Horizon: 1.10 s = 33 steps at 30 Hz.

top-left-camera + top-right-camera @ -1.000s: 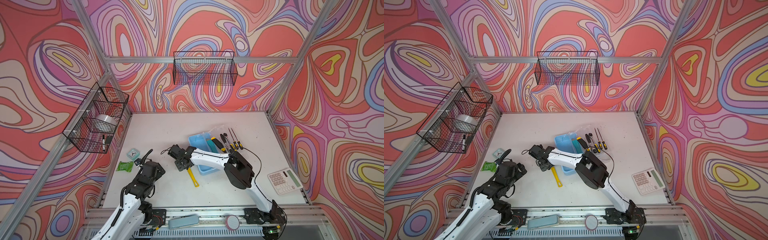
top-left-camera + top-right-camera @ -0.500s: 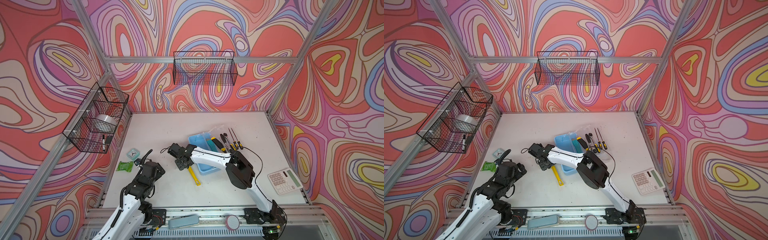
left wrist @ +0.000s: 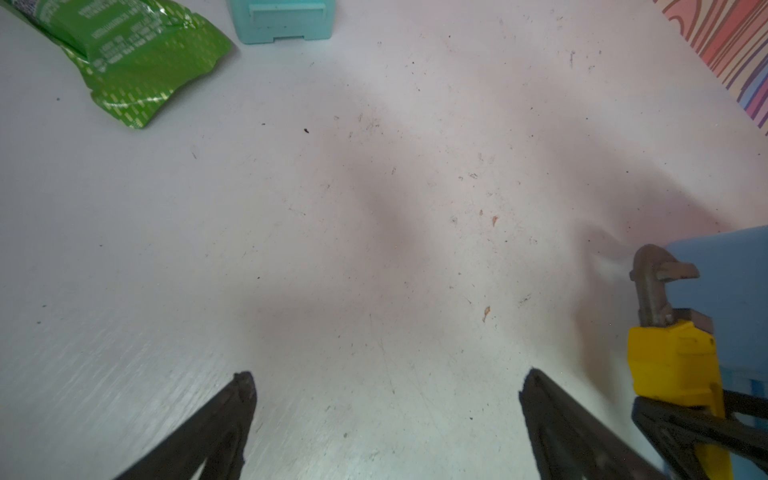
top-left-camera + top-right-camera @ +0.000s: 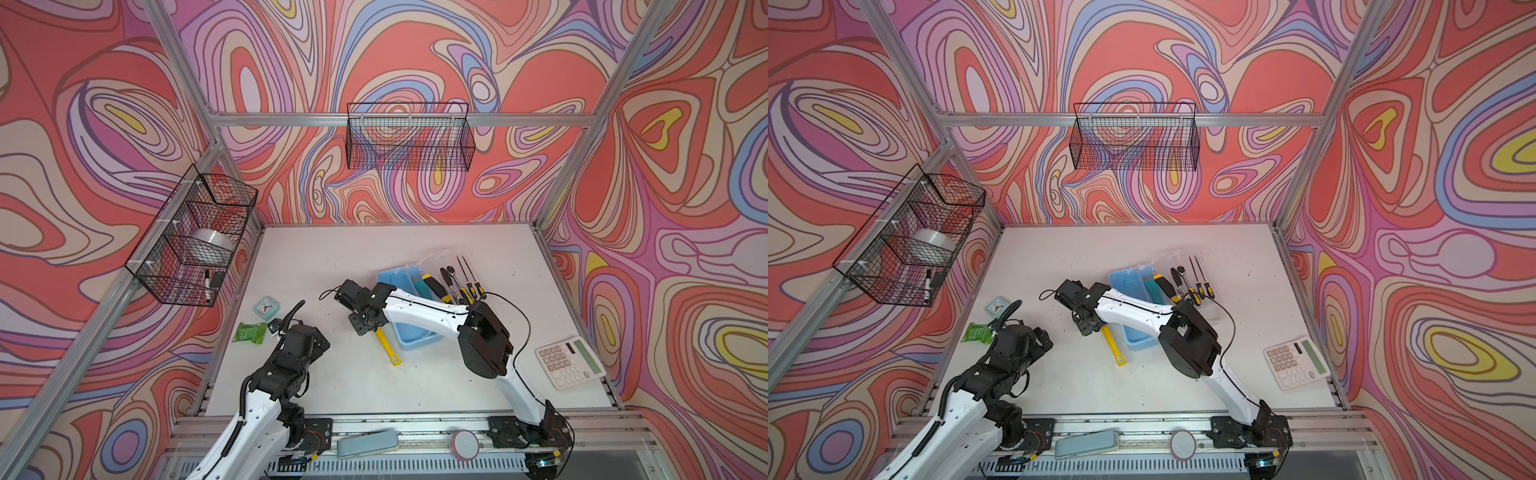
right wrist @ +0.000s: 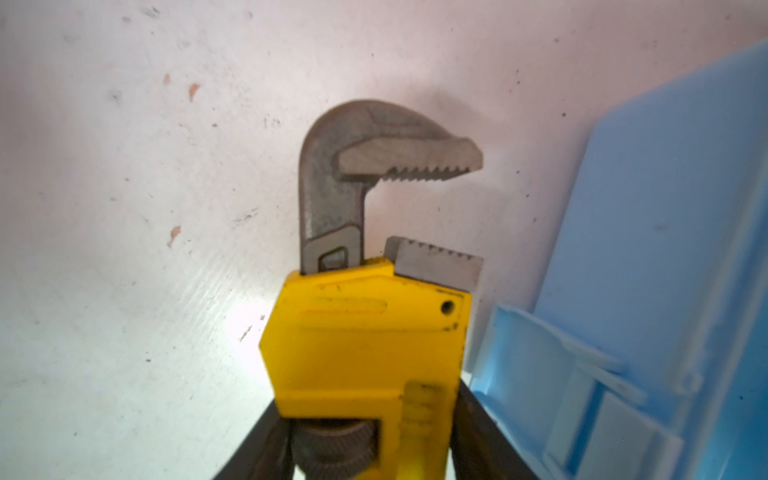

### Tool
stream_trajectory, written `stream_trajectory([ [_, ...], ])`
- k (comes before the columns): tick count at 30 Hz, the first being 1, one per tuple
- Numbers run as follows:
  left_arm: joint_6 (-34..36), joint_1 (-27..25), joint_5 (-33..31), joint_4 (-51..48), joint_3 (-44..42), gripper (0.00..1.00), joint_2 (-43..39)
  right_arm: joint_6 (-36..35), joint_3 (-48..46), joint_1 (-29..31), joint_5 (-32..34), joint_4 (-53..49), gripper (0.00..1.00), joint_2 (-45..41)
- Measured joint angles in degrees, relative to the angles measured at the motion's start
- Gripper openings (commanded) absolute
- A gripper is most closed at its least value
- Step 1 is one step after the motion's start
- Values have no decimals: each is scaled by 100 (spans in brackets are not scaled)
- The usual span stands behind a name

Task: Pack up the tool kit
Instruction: 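Lift the yellow pipe wrench with the right gripper over the blue box, then hold the pipe wrench head-up above the light-blue box with the right gripper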

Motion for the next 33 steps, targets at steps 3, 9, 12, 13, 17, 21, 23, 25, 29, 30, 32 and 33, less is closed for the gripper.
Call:
stream_trajectory([
  [3,-2,0,2,-2,-7,100,0,-24,101,-9,-4,-44,0,-118],
  [9,0,0,2,0,-7,100,0,-55,184,-37,-2,-72,0,-424],
  [12,-2,0,0,-2,-7,100,0,-92,186,-83,4,-87,0,-557],
  [13,-2,0,2,-2,-7,100,0,-103,186,-103,2,-103,0,-588],
  [17,-7,0,4,0,-11,100,9,-151,184,-251,42,-127,0,-721],
  [21,-7,0,4,0,-11,100,24,-240,81,-472,131,-83,0,-892],
  [23,-7,0,2,2,-11,100,37,-308,-59,-614,175,-57,0,-1008],
  [25,-7,0,2,2,-11,100,39,-382,-138,-750,203,-66,0,-1054],
  [29,-20,0,4,2,-13,100,44,-542,-236,-997,273,-15,0,-1056],
  [30,-24,0,4,4,-15,100,44,-577,-260,-1027,291,0,0,-1056],
  [32,-24,0,4,2,-26,100,44,-647,-358,-1071,321,79,0,-1056],
  [33,-26,0,2,2,-31,100,48,-675,-420,-1080,323,133,0,-1056],
])
